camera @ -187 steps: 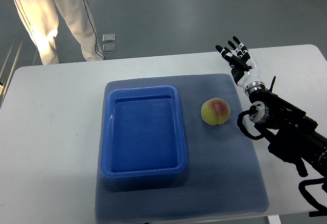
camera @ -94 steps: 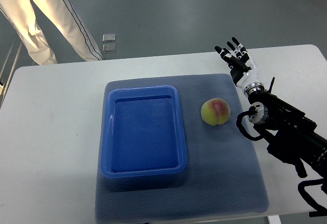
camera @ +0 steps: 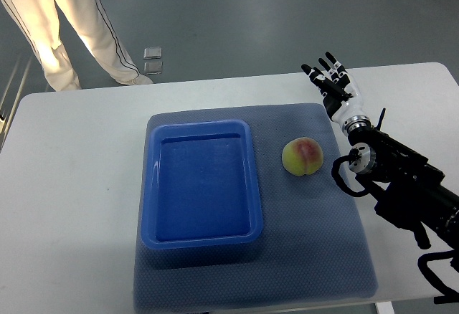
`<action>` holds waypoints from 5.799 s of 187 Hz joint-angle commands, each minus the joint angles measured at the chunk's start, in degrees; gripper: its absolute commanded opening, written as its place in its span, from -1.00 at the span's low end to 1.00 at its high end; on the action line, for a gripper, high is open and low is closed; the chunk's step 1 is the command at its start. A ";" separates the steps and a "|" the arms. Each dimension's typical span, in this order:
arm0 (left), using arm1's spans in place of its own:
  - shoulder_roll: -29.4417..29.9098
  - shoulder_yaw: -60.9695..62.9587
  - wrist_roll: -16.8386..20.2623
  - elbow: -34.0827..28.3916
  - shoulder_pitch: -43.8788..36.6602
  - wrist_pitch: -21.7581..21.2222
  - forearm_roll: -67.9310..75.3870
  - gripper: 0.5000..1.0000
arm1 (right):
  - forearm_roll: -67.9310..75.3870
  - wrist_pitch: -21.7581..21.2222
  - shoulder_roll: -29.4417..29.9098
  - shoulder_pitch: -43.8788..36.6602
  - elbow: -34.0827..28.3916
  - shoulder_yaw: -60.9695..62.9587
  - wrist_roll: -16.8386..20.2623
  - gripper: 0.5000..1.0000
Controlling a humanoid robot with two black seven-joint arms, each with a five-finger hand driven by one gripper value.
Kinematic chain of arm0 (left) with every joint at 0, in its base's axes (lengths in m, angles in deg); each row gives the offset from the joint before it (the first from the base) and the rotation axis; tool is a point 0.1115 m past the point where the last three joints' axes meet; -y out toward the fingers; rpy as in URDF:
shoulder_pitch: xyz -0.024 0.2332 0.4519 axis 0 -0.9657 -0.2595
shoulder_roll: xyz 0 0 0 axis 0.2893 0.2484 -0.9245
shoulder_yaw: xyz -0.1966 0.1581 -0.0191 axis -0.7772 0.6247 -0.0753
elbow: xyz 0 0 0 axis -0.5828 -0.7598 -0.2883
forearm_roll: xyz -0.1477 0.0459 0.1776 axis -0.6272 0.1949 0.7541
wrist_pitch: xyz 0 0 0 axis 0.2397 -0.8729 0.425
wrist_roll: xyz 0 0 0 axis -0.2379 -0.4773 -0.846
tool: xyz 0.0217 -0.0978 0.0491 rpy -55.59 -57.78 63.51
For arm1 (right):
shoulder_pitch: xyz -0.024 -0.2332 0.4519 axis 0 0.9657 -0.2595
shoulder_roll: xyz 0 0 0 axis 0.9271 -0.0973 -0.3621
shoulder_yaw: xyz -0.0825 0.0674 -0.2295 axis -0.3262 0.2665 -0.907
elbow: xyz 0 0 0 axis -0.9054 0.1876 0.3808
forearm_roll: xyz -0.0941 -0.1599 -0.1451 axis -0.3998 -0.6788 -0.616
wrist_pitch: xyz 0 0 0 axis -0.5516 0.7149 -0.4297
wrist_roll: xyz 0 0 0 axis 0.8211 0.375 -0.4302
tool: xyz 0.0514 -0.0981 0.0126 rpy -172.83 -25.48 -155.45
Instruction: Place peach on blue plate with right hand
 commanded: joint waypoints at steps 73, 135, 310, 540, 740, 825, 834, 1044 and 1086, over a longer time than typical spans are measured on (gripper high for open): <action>0.00 0.00 0.00 0.29 0.00 0.00 0.01 1.00 | 0.00 0.59 0.09 0.29 -0.09 -0.09 -0.27 0.72; 0.00 0.00 0.00 0.20 0.00 0.00 0.01 1.00 | -0.09 0.68 0.17 -0.06 -0.53 -0.09 -0.18 0.72; 0.00 -0.09 0.00 0.38 0.09 0.00 0.01 1.00 | -44.12 -4.42 -14.85 -4.90 -13.89 -7.65 0.00 0.72; 0.00 0.09 0.00 0.11 0.09 0.00 0.01 1.00 | -93.43 -26.21 -26.54 -26.17 -25.49 -36.65 -0.88 0.70; 0.00 0.09 0.00 0.11 0.09 0.00 0.01 1.00 | -92.73 -17.86 -23.56 -19.13 -23.38 -36.74 -0.27 0.60; 0.00 0.09 0.00 0.11 0.09 0.00 0.01 1.00 | -92.46 -17.95 -23.47 -18.96 -22.59 -36.48 -0.27 -0.37; 0.00 0.09 0.00 0.11 0.09 0.00 0.01 1.00 | -92.29 -17.95 -23.55 -19.57 -22.59 -36.39 -0.36 -0.36; 0.00 0.00 0.00 0.03 0.09 0.00 0.01 1.00 | -90.09 -16.46 3.08 -24.41 -7.65 -36.48 0.70 0.15; 0.00 0.00 0.00 0.03 0.09 0.00 0.01 1.00 | -89.91 -16.02 3.08 -23.88 -7.30 -36.48 1.23 0.70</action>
